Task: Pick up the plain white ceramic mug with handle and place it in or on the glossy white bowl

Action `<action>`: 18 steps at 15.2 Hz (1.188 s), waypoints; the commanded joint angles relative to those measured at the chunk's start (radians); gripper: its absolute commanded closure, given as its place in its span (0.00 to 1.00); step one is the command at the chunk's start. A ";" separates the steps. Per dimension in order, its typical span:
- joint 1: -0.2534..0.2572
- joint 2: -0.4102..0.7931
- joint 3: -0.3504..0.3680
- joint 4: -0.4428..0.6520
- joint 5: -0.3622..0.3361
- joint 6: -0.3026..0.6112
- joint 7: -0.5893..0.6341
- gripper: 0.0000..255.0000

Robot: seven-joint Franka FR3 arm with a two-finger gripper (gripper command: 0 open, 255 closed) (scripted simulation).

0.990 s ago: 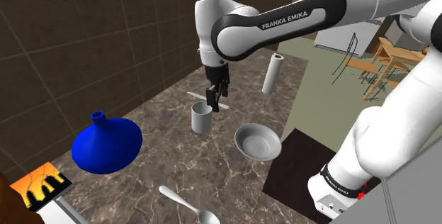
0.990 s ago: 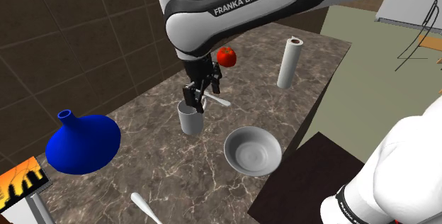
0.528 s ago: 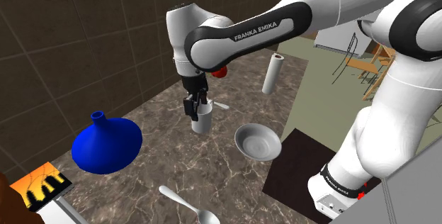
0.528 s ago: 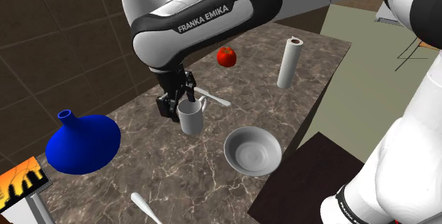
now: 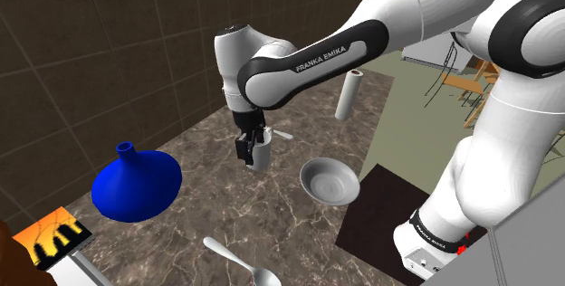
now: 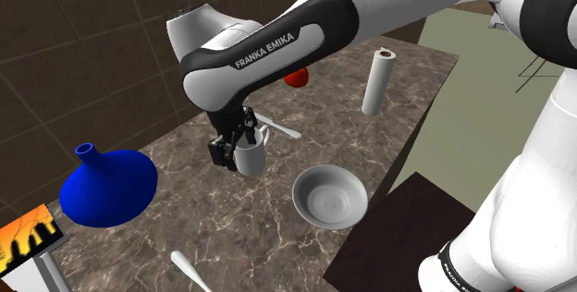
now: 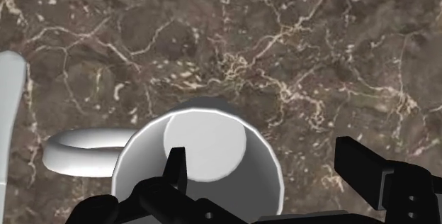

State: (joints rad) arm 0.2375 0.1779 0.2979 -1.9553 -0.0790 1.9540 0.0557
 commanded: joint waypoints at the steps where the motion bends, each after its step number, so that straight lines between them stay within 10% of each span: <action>1: 0.001 0.003 0.000 -0.002 -0.001 0.006 0.001 0.00; 6: 0.001 0.003 0.000 -0.002 -0.001 0.005 0.001 0.00; 7: 0.001 0.003 0.000 -0.002 -0.001 0.005 0.001 1.00; 18: 0.000 -0.008 0.001 0.011 0.003 -0.019 -0.002 1.00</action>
State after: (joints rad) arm 0.2379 0.1736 0.2988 -1.9499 -0.0772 1.9449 0.0555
